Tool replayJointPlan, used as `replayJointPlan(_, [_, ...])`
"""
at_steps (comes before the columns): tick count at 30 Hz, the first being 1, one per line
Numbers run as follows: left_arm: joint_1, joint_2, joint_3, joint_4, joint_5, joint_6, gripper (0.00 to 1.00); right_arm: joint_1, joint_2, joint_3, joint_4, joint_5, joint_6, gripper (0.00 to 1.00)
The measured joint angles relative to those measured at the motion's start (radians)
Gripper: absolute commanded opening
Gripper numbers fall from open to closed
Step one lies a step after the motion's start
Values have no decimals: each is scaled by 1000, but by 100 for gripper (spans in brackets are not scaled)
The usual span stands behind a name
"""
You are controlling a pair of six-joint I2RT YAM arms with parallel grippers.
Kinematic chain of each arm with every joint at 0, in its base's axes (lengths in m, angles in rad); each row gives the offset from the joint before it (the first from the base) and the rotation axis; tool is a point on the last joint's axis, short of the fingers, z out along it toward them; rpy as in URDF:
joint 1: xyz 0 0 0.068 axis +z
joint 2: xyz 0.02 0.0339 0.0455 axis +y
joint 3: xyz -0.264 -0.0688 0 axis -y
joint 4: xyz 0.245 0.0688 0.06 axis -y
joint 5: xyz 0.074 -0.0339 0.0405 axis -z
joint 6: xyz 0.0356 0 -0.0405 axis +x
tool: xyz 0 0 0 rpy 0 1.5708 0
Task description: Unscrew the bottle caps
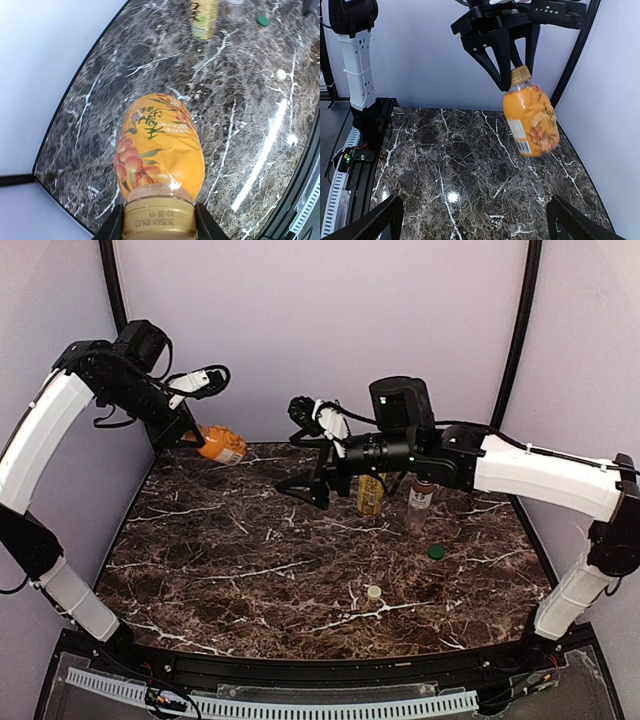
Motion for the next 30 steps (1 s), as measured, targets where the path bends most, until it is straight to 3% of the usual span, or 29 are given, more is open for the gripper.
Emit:
replayJointPlan(4, [-187,62,35,-2,-19,18,1,16,114,69,24,-10,-1,99])
replayJointPlan(7, [-267,84,36,-11,-9,40,1,16,181,113,36,5,-4,99])
replayJointPlan(17, [-273,76,40,-25,127,78,1,16,255,136,74,23,-37,98])
replayJointPlan(21, [-273,58,40,-25,172,80,1,15,256,127,117,47,-37,88])
replayJointPlan(26, [-271,46,40,-19,183,79,1,18,256,111,153,40,-28,63])
replayJointPlan(30, [-271,45,41,-21,195,83,1,18,256,100,158,11,-40,53])
